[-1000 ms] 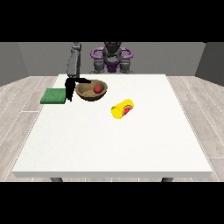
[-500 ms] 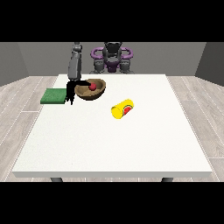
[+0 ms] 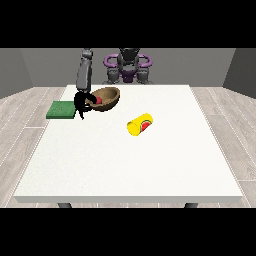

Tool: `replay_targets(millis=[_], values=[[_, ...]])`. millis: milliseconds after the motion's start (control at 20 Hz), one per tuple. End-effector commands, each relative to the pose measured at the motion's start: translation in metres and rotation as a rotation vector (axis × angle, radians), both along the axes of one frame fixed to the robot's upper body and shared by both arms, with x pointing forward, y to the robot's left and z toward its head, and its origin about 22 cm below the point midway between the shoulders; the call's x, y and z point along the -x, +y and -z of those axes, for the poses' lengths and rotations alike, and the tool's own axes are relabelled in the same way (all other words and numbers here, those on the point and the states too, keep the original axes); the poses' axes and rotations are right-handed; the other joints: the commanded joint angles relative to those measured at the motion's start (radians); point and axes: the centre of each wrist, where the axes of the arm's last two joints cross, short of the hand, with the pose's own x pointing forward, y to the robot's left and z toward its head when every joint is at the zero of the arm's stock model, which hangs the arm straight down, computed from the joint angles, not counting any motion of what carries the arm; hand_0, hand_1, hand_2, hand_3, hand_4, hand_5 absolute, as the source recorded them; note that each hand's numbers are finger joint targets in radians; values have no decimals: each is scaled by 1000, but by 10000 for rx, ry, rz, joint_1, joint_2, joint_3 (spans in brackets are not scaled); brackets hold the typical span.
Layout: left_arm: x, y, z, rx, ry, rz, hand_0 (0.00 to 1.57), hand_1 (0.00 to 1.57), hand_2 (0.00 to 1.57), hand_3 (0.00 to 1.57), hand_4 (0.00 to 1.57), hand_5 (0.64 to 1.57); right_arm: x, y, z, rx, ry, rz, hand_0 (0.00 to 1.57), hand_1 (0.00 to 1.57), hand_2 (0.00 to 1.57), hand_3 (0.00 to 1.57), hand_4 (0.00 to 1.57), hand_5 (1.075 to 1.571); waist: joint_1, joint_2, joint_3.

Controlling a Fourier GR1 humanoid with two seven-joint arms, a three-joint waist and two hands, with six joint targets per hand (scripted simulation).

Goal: Pick the cup and pour the ball into the bowl, then pick the bowl and place it on the pad

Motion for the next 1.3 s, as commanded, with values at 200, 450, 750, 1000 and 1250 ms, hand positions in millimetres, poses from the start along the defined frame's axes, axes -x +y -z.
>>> replay_targets(millis=[200,450,750,1000,1250], values=[[1,30,36,446,1160,-711,0,0,0,0,0,1571,-13,-22,-25,1763,2813,310,1571,1571,1571,1426,1092,1564,-826,-888,233],[21,75,72,535,1923,-1515,0,0,0,0,0,1571,-26,-26,-53,1633,3875,-516,1571,1571,1571,1149,1135,1553,-1654,-1701,242],[16,61,53,515,1475,-1284,0,0,0,0,0,1571,-23,-97,-94,2499,3492,-171,1571,1571,1571,1224,1156,1570,-1597,-1095,263],[15,45,43,164,1147,-734,0,0,0,0,0,1571,-9,-124,-87,2255,3202,453,1571,1571,1571,1089,1139,1566,-908,-794,268],[22,44,-7,189,157,-987,0,0,0,0,0,1571,-17,-137,-114,3030,2403,333,1571,1571,1571,975,1151,1565,-1203,119,269]])
